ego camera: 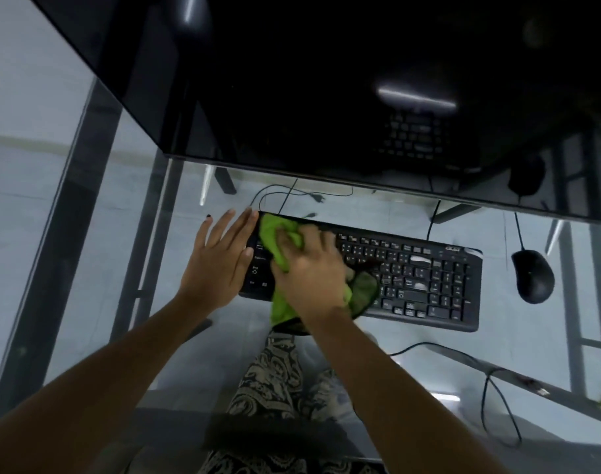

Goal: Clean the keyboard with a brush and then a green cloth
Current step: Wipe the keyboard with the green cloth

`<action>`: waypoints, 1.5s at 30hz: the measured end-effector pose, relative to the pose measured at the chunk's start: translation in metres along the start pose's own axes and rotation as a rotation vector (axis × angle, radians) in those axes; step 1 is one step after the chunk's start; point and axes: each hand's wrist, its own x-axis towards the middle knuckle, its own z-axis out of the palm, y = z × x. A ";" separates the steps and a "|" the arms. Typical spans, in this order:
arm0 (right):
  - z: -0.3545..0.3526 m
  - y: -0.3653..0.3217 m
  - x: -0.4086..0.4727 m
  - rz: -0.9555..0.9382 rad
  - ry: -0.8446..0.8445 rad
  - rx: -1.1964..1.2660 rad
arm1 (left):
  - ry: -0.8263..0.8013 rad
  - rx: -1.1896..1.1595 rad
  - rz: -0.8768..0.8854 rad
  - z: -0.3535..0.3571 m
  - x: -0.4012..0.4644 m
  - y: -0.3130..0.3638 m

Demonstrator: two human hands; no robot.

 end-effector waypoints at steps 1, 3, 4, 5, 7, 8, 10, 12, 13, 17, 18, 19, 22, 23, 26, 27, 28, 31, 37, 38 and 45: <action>-0.001 0.002 0.007 -0.034 0.014 -0.003 | -0.002 0.004 0.022 -0.001 0.007 0.004; -0.012 0.028 0.013 -0.070 0.040 -0.052 | 0.002 0.002 0.026 -0.003 0.016 0.007; -0.018 0.049 0.012 -0.069 0.059 -0.086 | 0.005 -0.001 0.020 -0.005 0.019 0.007; -0.023 0.071 0.008 -0.037 0.090 -0.123 | 0.006 -0.004 0.016 -0.005 0.020 0.007; -0.032 0.106 -0.003 0.111 0.155 -0.145 | 0.013 -0.014 0.018 -0.002 0.018 0.012; -0.032 0.109 -0.005 0.217 0.167 -0.136 | 0.019 -0.022 0.026 -0.001 0.017 0.014; -0.025 0.080 -0.001 0.362 0.154 -0.120 | 0.018 -0.037 0.022 0.001 0.017 0.016; -0.016 0.035 0.005 0.269 0.093 -0.097 | 0.020 -0.037 0.026 0.004 0.018 0.017; -0.012 0.021 0.005 0.145 0.066 -0.077 | 0.017 -0.031 0.028 0.005 0.018 0.017; -0.028 0.067 -0.007 -0.012 -0.018 -0.111 | 0.026 -0.047 0.033 0.007 0.018 0.014; -0.036 0.094 -0.013 0.050 0.009 -0.154 | 0.026 -0.054 0.026 0.007 0.017 0.014; -0.043 0.121 -0.019 0.125 0.047 -0.196 | 0.028 -0.054 0.020 0.006 0.016 0.014; -0.051 0.161 -0.024 0.387 0.136 -0.172 | 0.035 -0.048 0.018 0.004 0.018 0.015; -0.048 0.153 -0.020 0.479 0.164 -0.159 | 0.033 -0.048 0.023 0.004 0.019 0.016; -0.036 0.103 -0.004 0.519 0.191 -0.133 | 0.030 -0.053 0.030 0.004 0.021 0.018; -0.032 0.090 -0.002 0.431 0.175 -0.114 | 0.032 -0.056 0.031 0.005 0.021 0.018; -0.031 0.085 -0.003 0.317 0.139 -0.102 | 0.031 -0.061 0.033 0.006 0.022 0.019; -0.045 0.124 -0.014 0.132 0.098 -0.138 | 0.040 -0.066 0.027 0.007 0.020 0.019; -0.067 0.208 -0.046 0.601 0.183 -0.153 | 0.031 -0.045 0.018 0.006 0.020 0.020; -0.065 0.193 -0.042 0.607 0.163 -0.160 | 0.025 -0.038 0.023 0.007 0.020 0.021; -0.065 0.171 -0.038 0.108 -0.015 -0.136 | 0.026 -0.038 -0.008 0.001 0.020 0.019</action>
